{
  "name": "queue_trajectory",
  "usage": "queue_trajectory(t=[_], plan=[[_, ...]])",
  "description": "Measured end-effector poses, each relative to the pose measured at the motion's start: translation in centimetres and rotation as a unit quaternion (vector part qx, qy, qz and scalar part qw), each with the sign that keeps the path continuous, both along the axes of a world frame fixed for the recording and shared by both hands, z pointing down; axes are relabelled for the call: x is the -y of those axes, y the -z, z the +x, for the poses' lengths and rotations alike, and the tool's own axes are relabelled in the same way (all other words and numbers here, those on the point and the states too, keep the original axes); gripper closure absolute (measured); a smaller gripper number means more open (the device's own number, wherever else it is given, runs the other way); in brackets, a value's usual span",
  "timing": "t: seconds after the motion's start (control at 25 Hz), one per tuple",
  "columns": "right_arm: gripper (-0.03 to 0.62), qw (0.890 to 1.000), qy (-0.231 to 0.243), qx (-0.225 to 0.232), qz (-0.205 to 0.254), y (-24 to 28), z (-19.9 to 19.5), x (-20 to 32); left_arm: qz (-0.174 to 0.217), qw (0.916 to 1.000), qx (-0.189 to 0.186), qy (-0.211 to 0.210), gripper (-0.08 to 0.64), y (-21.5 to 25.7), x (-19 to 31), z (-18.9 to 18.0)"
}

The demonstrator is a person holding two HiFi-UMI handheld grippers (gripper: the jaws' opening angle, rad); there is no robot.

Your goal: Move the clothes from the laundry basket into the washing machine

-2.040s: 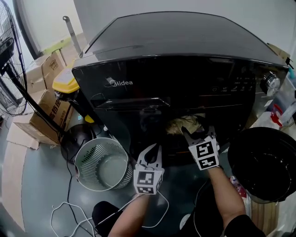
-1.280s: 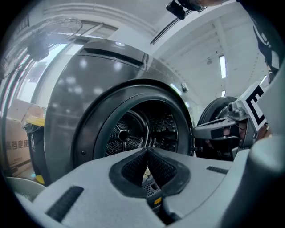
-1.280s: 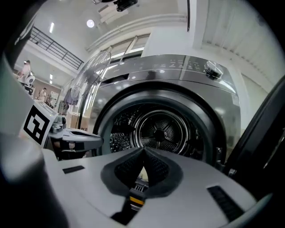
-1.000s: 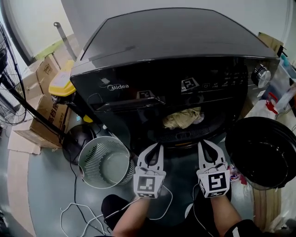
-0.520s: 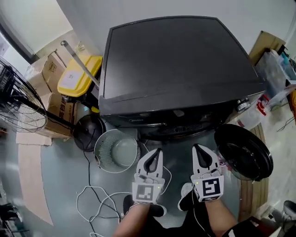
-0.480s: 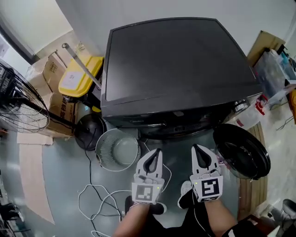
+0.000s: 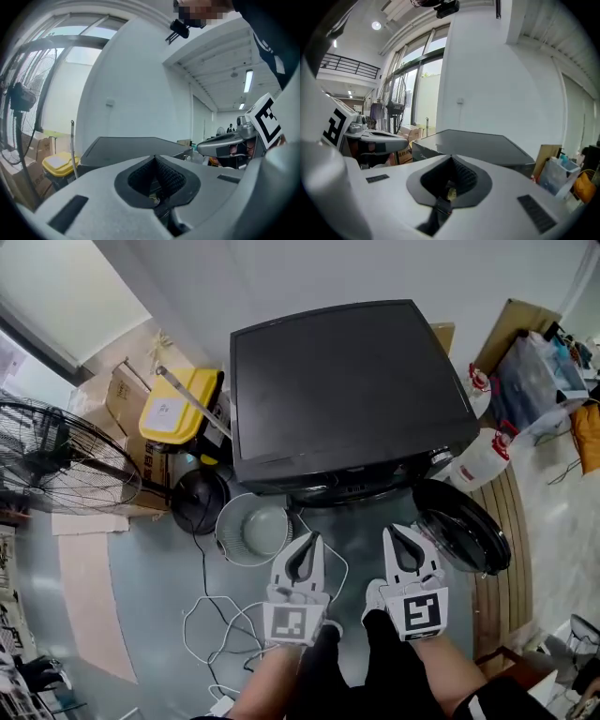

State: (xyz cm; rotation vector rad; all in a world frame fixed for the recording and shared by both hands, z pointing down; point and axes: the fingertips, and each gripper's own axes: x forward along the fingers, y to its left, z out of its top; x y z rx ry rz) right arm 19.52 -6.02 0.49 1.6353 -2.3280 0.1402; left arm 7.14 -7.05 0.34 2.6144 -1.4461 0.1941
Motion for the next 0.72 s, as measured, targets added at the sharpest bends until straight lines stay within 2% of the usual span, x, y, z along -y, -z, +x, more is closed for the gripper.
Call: queue_trajectory(t=[0.2,0.56,0.72], plan=[[0.583,1.000,-0.014,0.007,0.008,3.6,0.9,-1.2,0.010,0.9998,-0.003,-0.016,0.554,3.8,-1.3,1.1],[0.583,1.000,-0.010,0.003,0.029,7.5,1.9,-2.5,0.038,0.9988,0.007,-0.030,0.554,7.6,-2.5,2.5],[0.583,1.000,-0.006,-0.002,0.031,8.2,2.6,-3.3,0.031,0.9990,0.014,-0.030,0.554,8.1,-3.6,3.0]])
